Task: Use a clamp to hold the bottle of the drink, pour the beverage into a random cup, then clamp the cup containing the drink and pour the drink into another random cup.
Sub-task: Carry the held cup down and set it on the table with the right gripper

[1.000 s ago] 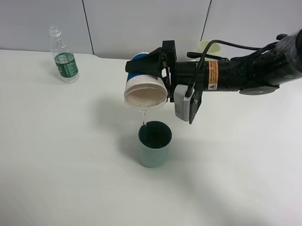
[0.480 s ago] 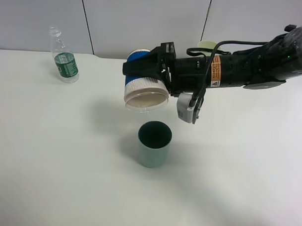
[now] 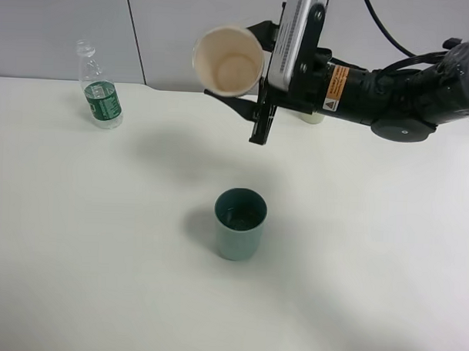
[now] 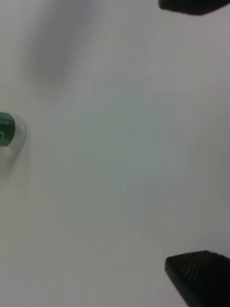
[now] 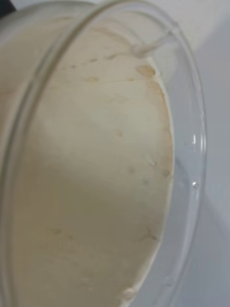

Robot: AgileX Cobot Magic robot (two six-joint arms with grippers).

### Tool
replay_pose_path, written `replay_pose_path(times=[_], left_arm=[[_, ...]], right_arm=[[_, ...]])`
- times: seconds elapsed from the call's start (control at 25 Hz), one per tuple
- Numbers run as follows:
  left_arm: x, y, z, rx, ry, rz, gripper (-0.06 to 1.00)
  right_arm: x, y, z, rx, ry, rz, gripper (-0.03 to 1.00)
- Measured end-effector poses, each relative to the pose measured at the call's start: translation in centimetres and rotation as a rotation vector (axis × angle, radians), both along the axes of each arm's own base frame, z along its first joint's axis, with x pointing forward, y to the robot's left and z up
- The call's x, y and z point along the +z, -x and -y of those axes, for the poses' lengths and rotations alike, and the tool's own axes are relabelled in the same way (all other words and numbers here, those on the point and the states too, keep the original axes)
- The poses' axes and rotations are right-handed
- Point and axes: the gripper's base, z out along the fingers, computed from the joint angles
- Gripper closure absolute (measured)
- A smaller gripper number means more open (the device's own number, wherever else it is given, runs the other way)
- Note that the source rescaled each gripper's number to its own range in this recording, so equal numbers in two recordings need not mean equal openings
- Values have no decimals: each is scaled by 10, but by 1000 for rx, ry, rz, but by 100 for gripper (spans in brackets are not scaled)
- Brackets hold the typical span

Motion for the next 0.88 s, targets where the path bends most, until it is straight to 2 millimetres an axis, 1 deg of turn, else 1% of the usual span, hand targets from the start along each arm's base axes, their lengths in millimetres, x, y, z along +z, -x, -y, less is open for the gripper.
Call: replay_pose_path(times=[0.04, 0.16, 0.28, 0.48, 0.76, 0.88], left_arm=[[0, 0, 0, -3, 4, 0, -6], [0, 0, 0, -3, 4, 0, -6], [0, 0, 0, -3, 4, 0, -6], [0, 0, 0, -3, 4, 0, -6], [0, 0, 0, 0, 0, 0, -6], [0, 0, 0, 0, 0, 0, -6]], right_arm=[[0, -3, 1, -30, -66, -126, 97], [-6, -12, 5, -112, -209, -408, 97], [-20, -21, 8, -190, -279, -553, 97], [-45, -31, 12, -294, -335, -655, 97], [-79, -35, 14, -349, -288, -692, 97], [-92, -35, 13, -350, -242, -690, 97]])
